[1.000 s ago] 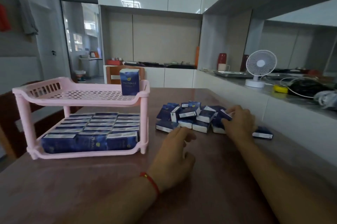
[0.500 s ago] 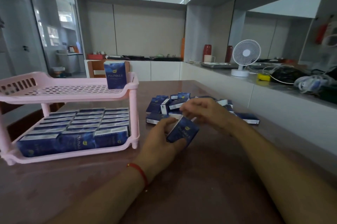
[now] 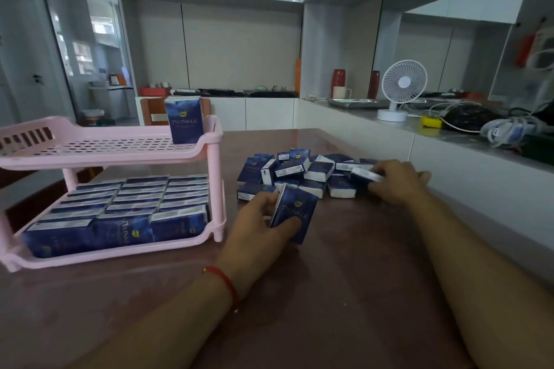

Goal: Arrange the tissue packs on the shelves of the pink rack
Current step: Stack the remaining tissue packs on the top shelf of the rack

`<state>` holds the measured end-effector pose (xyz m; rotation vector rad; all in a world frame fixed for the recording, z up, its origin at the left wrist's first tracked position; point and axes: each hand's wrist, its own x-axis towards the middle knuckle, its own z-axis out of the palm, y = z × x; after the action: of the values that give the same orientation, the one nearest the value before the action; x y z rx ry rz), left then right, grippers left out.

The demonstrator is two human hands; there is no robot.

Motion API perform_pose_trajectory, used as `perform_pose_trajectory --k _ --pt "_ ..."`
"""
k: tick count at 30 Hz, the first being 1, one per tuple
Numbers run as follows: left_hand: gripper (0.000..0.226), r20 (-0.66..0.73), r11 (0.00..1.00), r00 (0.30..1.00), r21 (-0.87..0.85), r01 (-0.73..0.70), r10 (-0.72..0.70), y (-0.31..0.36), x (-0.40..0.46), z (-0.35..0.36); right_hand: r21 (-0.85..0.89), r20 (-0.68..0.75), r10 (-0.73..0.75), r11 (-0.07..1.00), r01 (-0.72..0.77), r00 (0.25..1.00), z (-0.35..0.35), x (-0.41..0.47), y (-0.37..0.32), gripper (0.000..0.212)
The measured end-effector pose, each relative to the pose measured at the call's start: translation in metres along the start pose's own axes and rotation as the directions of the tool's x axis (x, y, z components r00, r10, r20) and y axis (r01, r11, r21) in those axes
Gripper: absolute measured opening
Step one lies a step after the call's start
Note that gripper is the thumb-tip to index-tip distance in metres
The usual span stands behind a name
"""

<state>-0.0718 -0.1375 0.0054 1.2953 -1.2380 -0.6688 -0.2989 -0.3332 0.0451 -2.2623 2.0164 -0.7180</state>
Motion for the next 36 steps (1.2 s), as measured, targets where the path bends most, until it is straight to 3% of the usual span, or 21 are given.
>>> perform_pose_trajectory --k 2,5,8,11,13,16,19,23,28,34,36 --pt "0.028 0.002 1.000 1.000 -0.009 -0.006 0.006 -0.001 0.001 0.000 0.267 0.041 -0.059 0.963 0.046 0.997 -0.018 -0.005 -0.001 0.015" --pt "0.031 0.001 0.999 1.000 -0.036 0.023 -0.023 -0.003 0.001 0.001 0.666 0.145 -0.226 0.743 0.074 0.963 -0.039 -0.020 -0.014 0.024" --pt "0.038 -0.011 0.993 0.997 -0.088 0.073 -0.074 -0.004 0.002 0.003 0.826 0.318 -0.438 0.563 -0.019 0.841 -0.046 -0.032 -0.025 0.028" --pt "0.044 -0.007 0.979 0.994 -0.177 0.102 -0.105 -0.003 0.002 0.003 0.844 0.438 -0.595 0.530 -0.082 0.674 -0.049 -0.038 -0.032 0.034" --pt "0.048 0.046 0.957 0.991 -0.259 0.131 -0.123 0.002 0.000 0.002 0.839 0.453 -0.638 0.541 -0.056 0.623 -0.047 -0.040 -0.039 0.041" --pt "0.058 0.124 0.946 0.986 -0.290 0.144 -0.112 0.007 -0.004 0.001 0.798 0.421 -0.641 0.598 0.074 0.641 -0.040 -0.046 -0.055 0.038" --pt "0.055 0.083 0.986 0.994 -0.141 0.085 -0.073 0.006 -0.005 0.001 0.774 0.364 -0.670 0.604 0.190 0.648 -0.034 -0.056 -0.072 0.032" --pt "0.054 0.050 1.000 0.999 -0.018 0.010 -0.009 0.005 -0.005 0.001 0.770 0.325 -0.685 0.592 0.238 0.652 -0.036 -0.061 -0.078 0.031" --pt "0.052 0.151 0.991 0.988 0.118 -0.058 0.040 0.005 -0.003 -0.006 0.744 0.347 -0.712 0.605 0.283 0.610 -0.030 -0.067 -0.086 0.027" --pt "0.056 0.113 0.974 0.987 0.181 -0.133 0.113 0.002 -0.003 -0.014 0.732 0.376 -0.734 0.609 0.304 0.565 -0.023 -0.068 -0.091 0.033" --pt "0.057 0.104 0.967 0.987 0.210 -0.141 0.121 0.002 -0.004 -0.017 0.732 0.324 -0.740 0.591 0.339 0.590 -0.020 -0.069 -0.092 0.031"
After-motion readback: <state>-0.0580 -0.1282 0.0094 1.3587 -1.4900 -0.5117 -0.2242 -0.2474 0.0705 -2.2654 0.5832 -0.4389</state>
